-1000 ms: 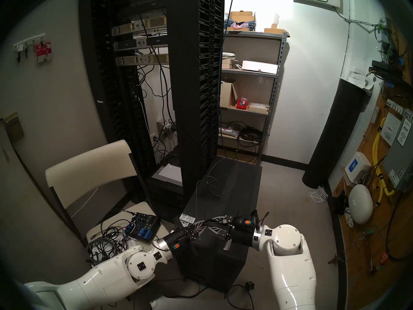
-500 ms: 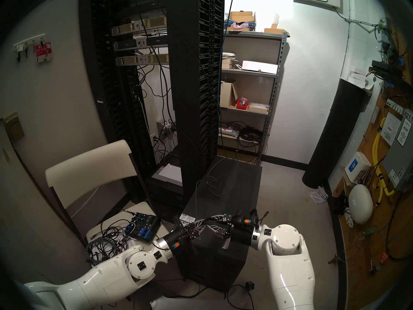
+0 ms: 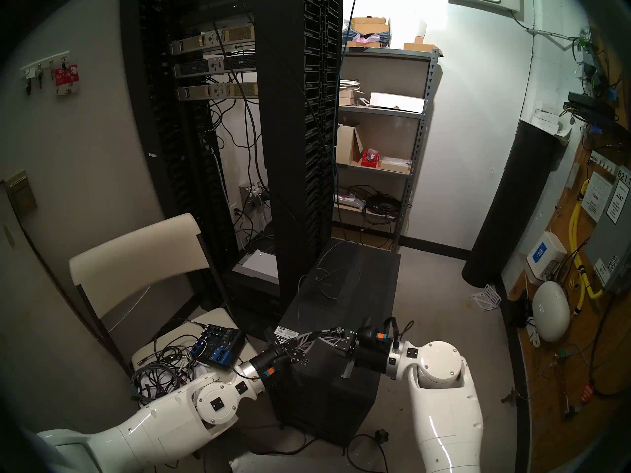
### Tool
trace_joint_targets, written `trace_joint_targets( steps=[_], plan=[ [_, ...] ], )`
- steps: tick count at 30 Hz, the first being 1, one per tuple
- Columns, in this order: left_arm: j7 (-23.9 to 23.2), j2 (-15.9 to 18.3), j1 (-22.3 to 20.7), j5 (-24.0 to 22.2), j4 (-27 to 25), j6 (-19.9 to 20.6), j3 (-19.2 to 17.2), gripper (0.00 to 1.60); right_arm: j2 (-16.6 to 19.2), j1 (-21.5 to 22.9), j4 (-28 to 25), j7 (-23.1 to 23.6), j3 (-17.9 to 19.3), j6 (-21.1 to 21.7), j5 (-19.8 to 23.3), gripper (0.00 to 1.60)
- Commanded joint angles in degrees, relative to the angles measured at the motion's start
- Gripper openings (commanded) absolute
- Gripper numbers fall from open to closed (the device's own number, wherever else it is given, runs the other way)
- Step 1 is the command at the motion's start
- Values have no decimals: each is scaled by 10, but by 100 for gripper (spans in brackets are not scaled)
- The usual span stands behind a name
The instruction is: Insert the cable into the workstation's USB slot
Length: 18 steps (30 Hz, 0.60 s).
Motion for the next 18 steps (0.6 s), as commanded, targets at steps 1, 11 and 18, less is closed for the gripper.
trace_joint_targets(
  steps=[1,11,18],
  plan=[
    [-3,-4,-1,3,-6,2,5,0,-12,2,-23,4,-8,-7,10,0],
    [2,-6,-5,6,-2,1,13,0,-16,0,-25,9,-10,-11,9,0],
    [7,-6,-8,9,-3,3,16,0,-18,-2,-27,9,-8,-11,8,0]
  ],
)
